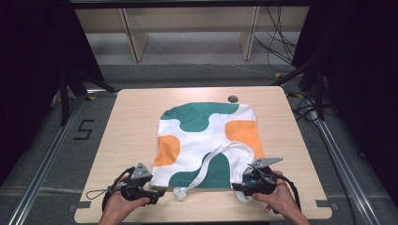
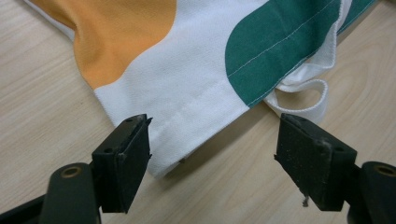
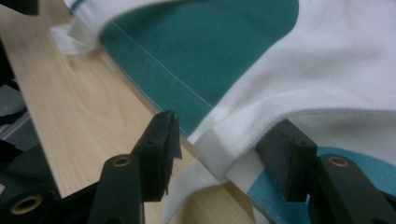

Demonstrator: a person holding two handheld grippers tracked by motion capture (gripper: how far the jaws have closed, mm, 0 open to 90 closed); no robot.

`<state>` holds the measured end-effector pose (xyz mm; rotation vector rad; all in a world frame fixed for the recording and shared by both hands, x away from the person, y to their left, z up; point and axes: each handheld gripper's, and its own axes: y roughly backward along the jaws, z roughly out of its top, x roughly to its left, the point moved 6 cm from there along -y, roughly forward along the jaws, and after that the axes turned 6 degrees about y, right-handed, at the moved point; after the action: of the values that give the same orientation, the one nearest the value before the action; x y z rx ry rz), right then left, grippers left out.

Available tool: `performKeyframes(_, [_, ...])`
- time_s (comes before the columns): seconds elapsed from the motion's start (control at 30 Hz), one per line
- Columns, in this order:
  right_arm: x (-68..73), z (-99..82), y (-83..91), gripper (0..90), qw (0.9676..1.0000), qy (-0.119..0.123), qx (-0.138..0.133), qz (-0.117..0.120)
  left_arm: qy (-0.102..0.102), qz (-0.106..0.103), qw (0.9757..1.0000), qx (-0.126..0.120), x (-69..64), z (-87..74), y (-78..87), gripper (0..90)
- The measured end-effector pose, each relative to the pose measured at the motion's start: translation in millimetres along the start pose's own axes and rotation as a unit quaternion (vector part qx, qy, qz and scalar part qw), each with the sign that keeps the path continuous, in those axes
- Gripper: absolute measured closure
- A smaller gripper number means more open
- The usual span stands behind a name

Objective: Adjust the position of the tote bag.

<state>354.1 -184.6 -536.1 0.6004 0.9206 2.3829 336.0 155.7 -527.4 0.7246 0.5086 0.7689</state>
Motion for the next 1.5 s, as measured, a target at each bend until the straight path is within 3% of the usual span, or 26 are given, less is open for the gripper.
performKeyframes(0.03, [0.1,0.2,-2.9,54.8,0.9993,0.016,0.015,-0.029,-0.003,0.000,1.0000,0.001,0.4,0.0,0.3,25.1])
performKeyframes(0.07, [0.1,0.2,-2.9,54.8,0.9993,0.016,0.015,-0.029,-0.003,0.000,1.0000,0.001,0.4,0.0,0.4,25.1])
performKeyframes(0.13, [-1.1,5.9,-5.6,77.3,0.9970,0.048,-0.021,-0.057,-0.002,0.000,1.0000,0.000,0.4,0.1,0.3,25.1])
performKeyframes(0.17, [-1.1,5.9,-5.6,77.3,0.9970,0.048,-0.021,-0.057,-0.002,0.000,1.0000,0.000,0.4,0.1,0.3,25.0])
performKeyframes(0.2, [0.5,5.9,-1.4,84.7,0.9976,0.059,-0.005,-0.036,0.000,-0.001,1.0000,0.001,-0.3,-0.2,0.2,25.0])
performKeyframes(0.27, [4.0,8.9,1.5,88.0,0.9973,0.067,-0.016,-0.026,0.001,0.002,1.0000,0.001,-0.8,0.1,0.8,24.8])
performKeyframes(0.33, [7.0,15.9,6.3,88.3,0.9954,0.089,-0.027,-0.021,0.001,0.000,1.0000,-0.002,-2.7,0.8,0.8,24.5])
performKeyframes(0.4, [7.8,20.0,8.8,88.3,0.9952,0.088,-0.038,-0.019,-0.004,-0.002,1.0000,-0.002,-5.4,1.5,1.0,24.0])
performKeyframes(0.5, [9.0,42.0,30.5,88.4,0.9928,0.081,-0.086,-0.020,-0.026,-0.008,0.9996,0.001,-6.8,3.2,1.1,23.8])
performKeyframes(0.57, [7.5,52.7,38.2,88.4,0.9908,0.081,-0.108,-0.013,-0.021,-0.002,0.9998,0.003,-7.0,2.9,0.3,23.8])
performKeyframes(0.67, [4.0,66.4,47.9,88.4,0.9870,0.093,-0.128,-0.023,-0.017,0.037,0.9992,0.002,-2.3,3.6,-5.0,22.9])
performKeyframes(0.73, [5.1,71.5,52.5,88.4,0.9872,0.087,-0.133,-0.016,-0.021,0.046,0.9987,0.008,-0.3,4.0,-7.2,22.4])
performKeyframes(0.77, [2.7,74.1,54.3,88.4,0.9848,0.103,-0.138,-0.021,-0.023,0.055,0.9981,0.013,0.3,3.5,-9.2,22.8])
performKeyframes(0.83, [4.7,75.2,56.3,88.4,0.9853,0.095,-0.141,-0.016,-0.036,0.064,0.9970,0.022,2.5,3.7,-10.4,25.1])
performKeyframes(0.9, [5.3,74.3,57.5,88.4,0.9871,0.088,-0.133,-0.015,-0.030,0.080,0.9962,0.014,6.1,6.9,-15.2,27.4])
performKeyframes(0.93, [4.4,73.9,58.0,88.4,0.9864,0.091,-0.136,-0.016,-0.053,0.074,0.9958,0.006,9.7,10.7,-16.9,37.7])
performKeyframes(0.97, [4.4,73.9,58.0,88.4,0.9864,0.091,-0.136,-0.016,-0.053,0.074,0.9958,0.006,9.7,10.7,-16.9,44.9])
performKeyframes(1.0, [3.5,73.1,57.5,88.4,0.9865,0.089,-0.135,-0.022,-0.056,0.056,0.9968,-0.009,8.6,12.6,-18.3,44.9])
performKeyframes(1.03, [2.7,71.7,56.8,88.4,0.9865,0.094,-0.133,-0.017,-0.060,0.044,0.9971,-0.013,10.0,14.1,-17.3,56.3])
performKeyframes(1.2, [-1.1,66.3,51.5,88.2,0.9872,0.100,-0.123,-0.016,-0.033,0.031,0.9973,-0.058,14.5,22.7,-12.8,83.7])
performKeyframes(1.27, [1.8,64.1,50.1,88.1,0.9892,0.088,-0.117,-0.010,-0.034,0.032,0.9967,-0.066,15.7,26.4,-12.0,85.6])
performKeyframes(1.3, [0.3,63.2,48.7,87.8,0.9875,0.105,-0.117,-0.012,-0.031,0.035,0.9967,-0.066,16.1,27.3,-12.7,86.3])
performKeyframes(1.33, [2.8,60.6,48.7,87.2,0.9899,0.092,-0.107,-0.010,-0.045,0.033,0.9969,-0.056,17.7,27.5,-12.1,86.4])
performKeyframes(1.4, [1.9,56.2,45.4,81.0,0.9900,0.102,-0.097,-0.010,-0.029,0.030,0.9974,-0.059,17.5,27.8,-13.1,86.5])
performKeyframes(1.43, [0.5,52.4,46.4,76.1,0.9902,0.103,-0.092,-0.024,-0.038,0.029,0.9976,-0.050,18.5,27.5,-12.0,86.5])
performKeyframes(1.5, [1.2,43.2,45.6,69.7,0.9924,0.093,-0.079,-0.013,-0.050,0.032,0.9971,-0.047,20.2,28.3,-10.2,86.6])
